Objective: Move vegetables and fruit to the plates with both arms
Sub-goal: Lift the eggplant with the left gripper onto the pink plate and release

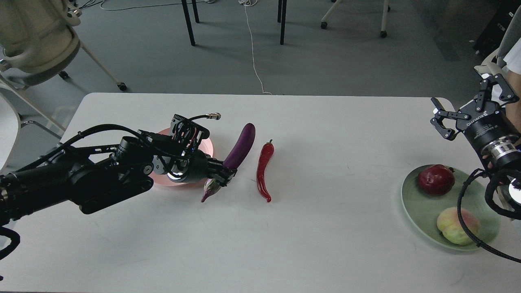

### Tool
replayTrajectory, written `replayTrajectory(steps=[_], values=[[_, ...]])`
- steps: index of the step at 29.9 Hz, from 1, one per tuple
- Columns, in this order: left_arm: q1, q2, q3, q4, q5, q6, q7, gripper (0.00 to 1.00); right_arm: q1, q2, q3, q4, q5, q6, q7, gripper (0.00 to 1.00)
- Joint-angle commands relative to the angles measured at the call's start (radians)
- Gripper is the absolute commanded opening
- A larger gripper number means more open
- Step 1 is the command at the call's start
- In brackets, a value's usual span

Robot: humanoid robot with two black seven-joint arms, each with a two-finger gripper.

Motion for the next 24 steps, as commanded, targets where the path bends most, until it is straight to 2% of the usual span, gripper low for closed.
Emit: replayTrajectory(steps=[1, 5, 8, 13, 14, 17, 18, 24], values=[[-0.049, 0.062, -0.036, -0.026, -0.071, -0.045, 0.01, 0.33, 0.004, 0.004, -0.002, -0.003, 0.0, 0.0, 0.002, 0.98], [-0.039, 0.157, -0.02, -0.025, -0.077, -0.048, 0.003, 0.32, 0.004, 0.012, -0.003, -0.004, -0.002, 0.0, 0.002, 0.98], [0.012, 0.211, -0.017, -0.014, -0.072, -0.047, 0.001, 0.33, 0.004, 0.014, -0.003, -0.004, 0.0, 0.0, 0.002, 0.98], [0.068, 0.223, -0.019, 0.003, -0.066, -0.01, 0.001, 0.36, 0.003, 0.014, -0.005, -0.003, -0.002, 0.0, 0.002, 0.98], [0.075, 0.22, -0.019, 0.006, -0.068, 0.007, 0.001, 0.4, 0.004, 0.014, -0.005, -0.003, -0.002, 0.0, 0.002, 0.98], [0.093, 0.211, -0.019, 0.035, -0.068, 0.046, 0.009, 0.7, 0.004, 0.011, -0.005, -0.003, 0.0, 0.0, 0.002, 0.98], [0.093, 0.211, -0.019, 0.041, -0.068, 0.051, 0.009, 0.74, 0.004, 0.009, -0.005, -0.001, 0.0, 0.0, 0.002, 0.98], [0.093, 0.214, -0.019, 0.043, -0.069, 0.051, 0.001, 0.8, 0.004, 0.003, -0.003, -0.003, 0.0, 0.0, 0.002, 0.98]])
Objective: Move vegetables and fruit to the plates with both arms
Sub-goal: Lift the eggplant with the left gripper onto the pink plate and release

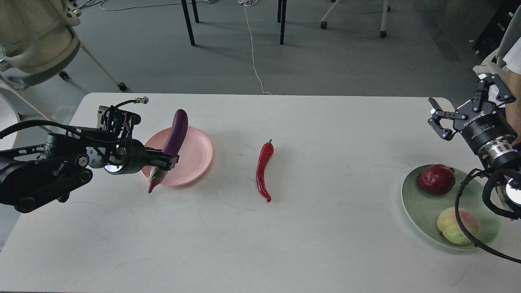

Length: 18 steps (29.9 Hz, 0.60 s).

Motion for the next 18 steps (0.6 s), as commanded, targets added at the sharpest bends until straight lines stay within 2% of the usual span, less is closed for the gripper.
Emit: replayTrajectory(steps=[1, 7, 10, 15, 18], values=[[-0.001, 0.004, 0.0, -0.001, -0.002, -0.002, -0.008, 0.8, 0.0, -0.002, 0.001, -0.002, 0.001, 0.0, 0.0, 0.98], [-0.025, 0.004, -0.015, -0.004, -0.008, -0.005, -0.011, 0.81, -0.001, 0.0, 0.004, -0.002, 0.001, 0.0, 0.0, 0.98], [-0.106, -0.008, -0.014, -0.008, -0.013, -0.008, -0.011, 0.81, -0.001, -0.004, 0.006, -0.009, 0.001, 0.0, 0.003, 0.98], [-0.185, -0.133, -0.006, -0.002, -0.008, -0.01, -0.006, 0.81, -0.006, -0.016, 0.007, -0.011, 0.001, 0.0, 0.005, 0.98], [-0.185, -0.239, 0.0, 0.008, 0.0, -0.008, 0.003, 0.81, -0.006, -0.019, 0.007, -0.011, 0.001, 0.0, 0.005, 0.98]])
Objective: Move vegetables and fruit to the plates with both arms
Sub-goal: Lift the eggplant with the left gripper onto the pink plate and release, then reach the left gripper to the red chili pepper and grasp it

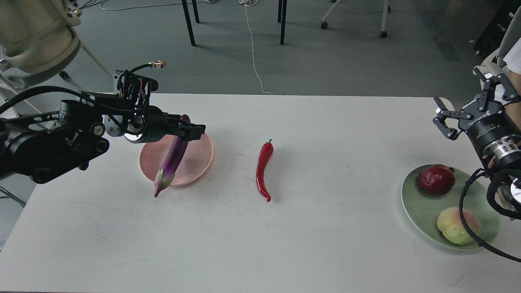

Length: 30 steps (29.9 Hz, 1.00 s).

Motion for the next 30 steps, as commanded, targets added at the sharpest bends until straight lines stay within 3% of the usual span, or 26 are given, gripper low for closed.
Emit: replayTrajectory(steps=[1, 6, 11, 22, 30], values=[[-0.001, -0.125, 0.006, 0.018, 0.009, 0.001, 0.009, 0.81, 0.0, -0.005, 0.001, 0.0, 0.0, 0.0, 0.001, 0.98], [0.008, -0.27, 0.015, 0.09, 0.009, 0.001, 0.035, 0.81, 0.0, -0.017, 0.003, -0.002, 0.0, 0.0, 0.001, 0.98], [0.006, -0.373, 0.112, 0.194, 0.008, 0.007, 0.046, 0.81, -0.008, -0.017, 0.003, 0.0, 0.0, 0.0, 0.001, 0.98], [0.04, -0.443, 0.124, 0.288, 0.009, 0.007, 0.048, 0.81, -0.008, -0.019, 0.003, 0.0, 0.0, 0.0, 0.001, 0.98], [0.043, -0.443, 0.153, 0.296, 0.009, 0.007, 0.043, 0.49, -0.008, -0.019, 0.008, 0.0, 0.0, 0.0, 0.001, 0.98]])
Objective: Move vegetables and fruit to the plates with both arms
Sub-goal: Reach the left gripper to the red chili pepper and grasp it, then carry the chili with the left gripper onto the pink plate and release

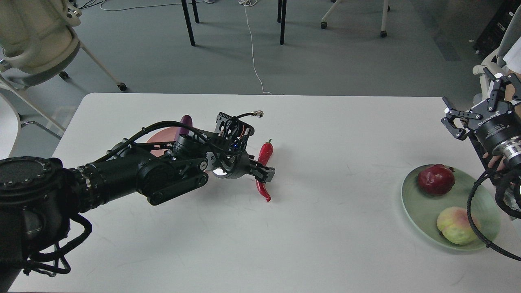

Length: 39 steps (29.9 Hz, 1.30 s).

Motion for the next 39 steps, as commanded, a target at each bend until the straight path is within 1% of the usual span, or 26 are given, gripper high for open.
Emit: replayTrajectory(steps=[1, 6, 9, 12, 15, 17, 22, 27, 32, 34, 36, 39], values=[[-0.003, -0.002, 0.026, 0.0, -0.001, 0.001, 0.001, 0.47, 0.0, 0.0, 0.0, 0.0, 0.0, 0.0, 0.0, 0.98], [-0.003, -0.003, 0.031, 0.0, 0.0, 0.001, 0.001, 0.35, 0.0, 0.0, 0.0, 0.0, 0.0, 0.0, 0.0, 0.98], [-0.005, -0.003, 0.031, 0.0, 0.0, 0.0, 0.001, 0.25, 0.0, 0.0, 0.0, 0.0, 0.0, 0.0, 0.0, 0.98], [-0.015, -0.006, 0.031, -0.012, 0.0, -0.006, 0.004, 0.08, 0.0, 0.0, 0.0, -0.002, 0.0, 0.0, 0.0, 0.98], [-0.038, 0.011, 0.029, -0.02, -0.005, -0.016, 0.004, 0.08, 0.0, 0.0, 0.0, -0.005, 0.0, 0.0, 0.0, 0.98], [-0.071, 0.044, 0.028, -0.046, -0.014, -0.023, 0.007, 0.08, 0.0, 0.002, 0.0, -0.009, 0.0, 0.0, 0.0, 0.98], [-0.12, 0.207, 0.014, -0.2, -0.017, -0.069, 0.01, 0.09, 0.002, 0.002, 0.005, -0.011, 0.0, 0.0, 0.0, 0.98], [-0.123, 0.398, 0.015, -0.328, -0.015, -0.078, 0.01, 0.1, 0.002, 0.003, 0.005, -0.011, 0.0, 0.0, 0.0, 0.98], [-0.101, 0.569, 0.025, -0.359, -0.017, -0.075, 0.006, 0.11, 0.002, 0.003, 0.005, -0.011, 0.0, 0.0, -0.002, 0.98], [-0.069, 0.597, 0.022, -0.359, -0.017, -0.072, 0.004, 0.12, 0.0, 0.003, 0.005, -0.011, 0.0, 0.0, -0.002, 0.98], [-0.034, 0.609, 0.015, -0.359, -0.017, -0.066, 0.007, 0.18, 0.002, 0.005, 0.003, -0.009, 0.0, 0.0, 0.0, 0.98], [-0.005, 0.611, 0.015, -0.359, -0.017, -0.049, 0.009, 0.19, 0.003, 0.008, 0.005, -0.008, 0.0, 0.0, -0.002, 0.98]])
